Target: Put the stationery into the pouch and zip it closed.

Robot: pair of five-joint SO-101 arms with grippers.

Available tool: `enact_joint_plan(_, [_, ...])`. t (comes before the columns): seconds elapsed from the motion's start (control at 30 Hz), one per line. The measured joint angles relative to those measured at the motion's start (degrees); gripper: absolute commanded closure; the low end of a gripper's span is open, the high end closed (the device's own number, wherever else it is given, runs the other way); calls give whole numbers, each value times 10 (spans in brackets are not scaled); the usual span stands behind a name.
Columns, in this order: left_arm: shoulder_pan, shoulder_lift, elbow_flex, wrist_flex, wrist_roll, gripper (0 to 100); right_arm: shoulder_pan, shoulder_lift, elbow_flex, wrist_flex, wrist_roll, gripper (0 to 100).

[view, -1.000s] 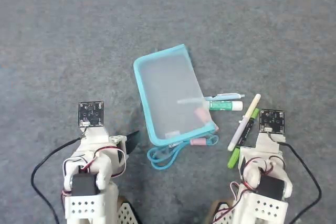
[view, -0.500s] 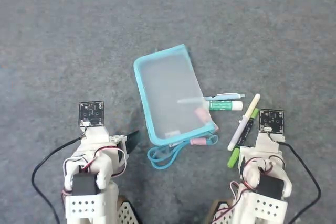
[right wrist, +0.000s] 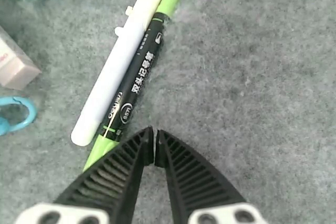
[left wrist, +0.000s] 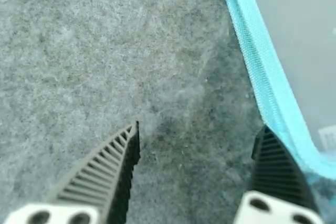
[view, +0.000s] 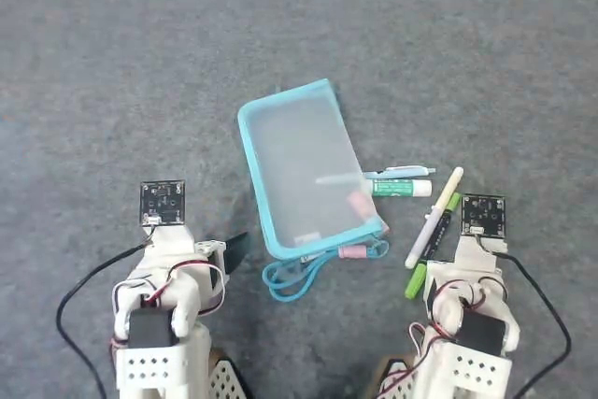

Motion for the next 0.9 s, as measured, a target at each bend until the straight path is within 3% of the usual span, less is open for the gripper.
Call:
enact_joint_plan(0.27, [0, 0, 0, 0, 0, 669, 0, 0, 0, -61, 4, 990])
enact_joint_plan(0.4, [0, 0, 0, 0, 0, 669, -24, 0, 0, -118, 88, 989])
enact_joint_plan(0.67, [0, 0, 0, 0, 0, 669, -129, -1, -49, -56, 163, 937])
enact_joint_plan(0.9, [0, 0, 0, 0, 0, 669, -187, 59, -154, -38, 174, 937])
